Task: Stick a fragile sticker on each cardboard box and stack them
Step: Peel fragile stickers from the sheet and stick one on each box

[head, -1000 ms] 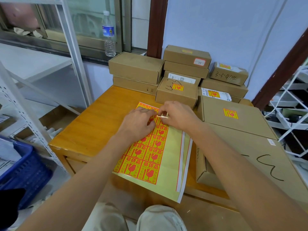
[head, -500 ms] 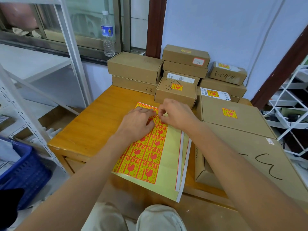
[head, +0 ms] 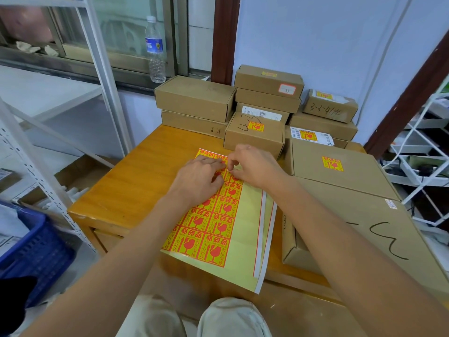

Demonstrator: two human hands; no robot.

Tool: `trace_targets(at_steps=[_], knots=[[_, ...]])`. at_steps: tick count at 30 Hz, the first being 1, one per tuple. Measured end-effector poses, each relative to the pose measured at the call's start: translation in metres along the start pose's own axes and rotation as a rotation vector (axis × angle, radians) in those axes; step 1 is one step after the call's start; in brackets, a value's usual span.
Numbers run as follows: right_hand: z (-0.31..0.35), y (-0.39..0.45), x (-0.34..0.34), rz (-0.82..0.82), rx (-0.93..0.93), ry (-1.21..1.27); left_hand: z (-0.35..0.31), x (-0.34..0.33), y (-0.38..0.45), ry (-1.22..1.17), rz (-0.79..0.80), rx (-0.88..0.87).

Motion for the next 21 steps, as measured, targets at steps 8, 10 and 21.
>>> trace_targets(at_steps=[8,10,21], knots=[[-0.017,0.0,0.002,-0.05,-0.208,0.306,-0.001,0.0,-0.001,0.0,0.016,-0.009],[-0.03,-0.001,0.009,-0.104,-0.339,0.498,-0.001,-0.003,-0.002,0.005,0.03,-0.021],[-0.063,-0.008,0.038,-0.369,-0.676,0.87,-0.004,0.007,0.002,0.065,-0.057,-0.068]])
Point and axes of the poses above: each hand's wrist, its own y-axis towards the middle knuckle, its own x-axis out of the back of the hand, z = x × y, the point moved 10 cm from there along y, towards the middle knuckle, and after that the axes turned 15 degrees about -z, right-handed, at the moved point
